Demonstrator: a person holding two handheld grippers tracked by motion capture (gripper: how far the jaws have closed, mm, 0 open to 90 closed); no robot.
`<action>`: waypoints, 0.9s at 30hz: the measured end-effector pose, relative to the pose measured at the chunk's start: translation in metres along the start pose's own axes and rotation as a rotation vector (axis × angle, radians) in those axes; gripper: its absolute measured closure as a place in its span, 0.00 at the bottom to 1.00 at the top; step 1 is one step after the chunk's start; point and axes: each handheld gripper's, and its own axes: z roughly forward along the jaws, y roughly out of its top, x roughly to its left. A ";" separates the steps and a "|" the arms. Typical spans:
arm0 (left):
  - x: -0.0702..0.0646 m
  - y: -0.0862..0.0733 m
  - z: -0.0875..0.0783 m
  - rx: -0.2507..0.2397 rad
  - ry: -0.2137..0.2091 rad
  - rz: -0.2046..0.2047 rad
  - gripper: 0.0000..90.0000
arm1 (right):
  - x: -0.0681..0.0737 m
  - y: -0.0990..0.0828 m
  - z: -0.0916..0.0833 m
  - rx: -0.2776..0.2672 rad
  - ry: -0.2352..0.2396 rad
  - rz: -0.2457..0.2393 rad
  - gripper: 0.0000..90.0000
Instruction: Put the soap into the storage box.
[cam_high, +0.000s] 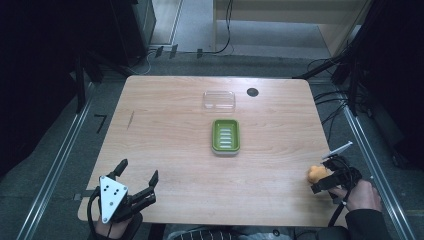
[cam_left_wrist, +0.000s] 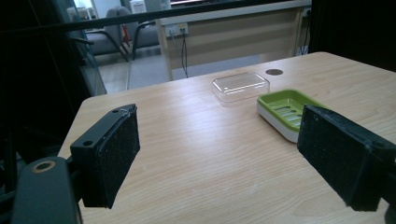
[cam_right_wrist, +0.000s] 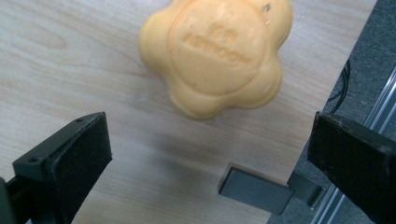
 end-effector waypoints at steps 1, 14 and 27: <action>0.000 0.000 0.000 0.000 0.000 0.001 0.15 | 0.000 0.001 0.000 0.006 0.001 0.004 0.00; 0.000 0.000 0.000 -0.001 -0.001 0.001 0.15 | 0.001 0.013 0.004 0.003 -0.004 -0.060 0.16; 0.000 0.000 0.000 0.001 -0.003 0.002 0.15 | -0.001 0.023 0.013 0.044 -0.018 -0.109 0.36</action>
